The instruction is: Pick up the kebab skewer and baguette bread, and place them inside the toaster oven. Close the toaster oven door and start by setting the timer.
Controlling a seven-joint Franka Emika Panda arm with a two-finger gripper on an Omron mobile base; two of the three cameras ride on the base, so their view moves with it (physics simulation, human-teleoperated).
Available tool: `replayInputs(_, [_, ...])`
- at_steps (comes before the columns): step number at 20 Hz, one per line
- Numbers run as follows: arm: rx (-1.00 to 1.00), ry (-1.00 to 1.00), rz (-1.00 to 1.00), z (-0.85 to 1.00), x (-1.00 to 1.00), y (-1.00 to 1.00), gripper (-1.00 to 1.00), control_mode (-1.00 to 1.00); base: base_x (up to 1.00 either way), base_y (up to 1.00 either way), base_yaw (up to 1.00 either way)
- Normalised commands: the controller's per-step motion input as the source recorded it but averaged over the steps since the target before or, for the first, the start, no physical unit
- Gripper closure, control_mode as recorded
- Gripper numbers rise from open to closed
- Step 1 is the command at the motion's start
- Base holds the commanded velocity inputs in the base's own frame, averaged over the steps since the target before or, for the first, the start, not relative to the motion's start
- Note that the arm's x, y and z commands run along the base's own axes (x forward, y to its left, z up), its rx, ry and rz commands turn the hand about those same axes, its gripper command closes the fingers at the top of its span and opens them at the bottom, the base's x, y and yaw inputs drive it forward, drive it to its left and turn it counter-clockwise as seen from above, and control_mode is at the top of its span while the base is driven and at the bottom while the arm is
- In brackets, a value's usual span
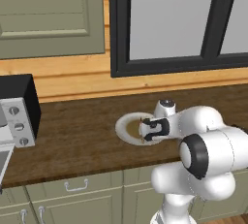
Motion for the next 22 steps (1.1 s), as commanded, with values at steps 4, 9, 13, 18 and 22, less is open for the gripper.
replayInputs(4, [-0.01, 0.10, -0.02, 0.98, -0.09, 0.00, 1.00, -1.00, 0.00, 0.00, 0.00])
replayInputs(9, [-0.04, 0.25, -0.01, 1.00, -0.03, 0.01, 1.00, -1.00, 0.00, 0.00, 0.00])
replayInputs(13, [-0.04, 0.22, 0.00, 0.98, -0.45, -0.04, 1.00, -1.00, 0.00, 0.00, 0.00])
replayInputs(18, [0.00, 0.05, 0.00, 0.66, -0.56, -0.05, 1.00, -1.00, 0.00, 0.00, 0.00])
replayInputs(22, [0.00, 0.00, 0.00, 0.39, -0.53, -0.12, 1.00, -1.00, 0.00, 0.00, 0.00])
